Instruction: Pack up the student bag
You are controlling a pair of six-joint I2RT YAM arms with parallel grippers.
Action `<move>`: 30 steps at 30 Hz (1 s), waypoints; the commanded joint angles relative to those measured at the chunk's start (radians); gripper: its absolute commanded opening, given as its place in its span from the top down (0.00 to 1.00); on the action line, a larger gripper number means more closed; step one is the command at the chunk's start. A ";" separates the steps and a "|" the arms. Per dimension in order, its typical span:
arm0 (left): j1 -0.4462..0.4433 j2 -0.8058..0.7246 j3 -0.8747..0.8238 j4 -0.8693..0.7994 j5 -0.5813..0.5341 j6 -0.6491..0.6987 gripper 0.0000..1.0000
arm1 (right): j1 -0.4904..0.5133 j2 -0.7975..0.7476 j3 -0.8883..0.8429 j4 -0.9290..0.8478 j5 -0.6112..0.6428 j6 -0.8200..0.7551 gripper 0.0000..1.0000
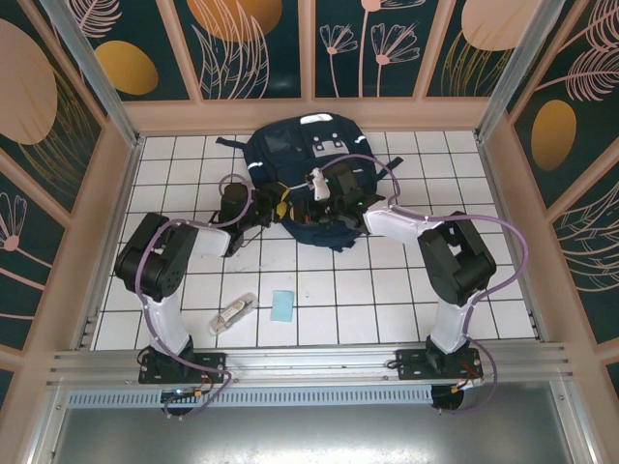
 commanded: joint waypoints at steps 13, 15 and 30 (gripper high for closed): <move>0.009 0.105 0.050 0.163 0.075 -0.051 1.00 | -0.141 -0.149 -0.082 -0.293 0.187 -0.265 1.00; 0.010 0.093 0.043 0.145 0.089 -0.032 1.00 | -0.177 -0.165 -0.083 -0.320 0.222 -0.296 1.00; 0.056 0.028 0.087 -0.036 0.235 0.116 1.00 | -0.348 -0.234 -0.108 -0.363 0.477 -0.439 1.00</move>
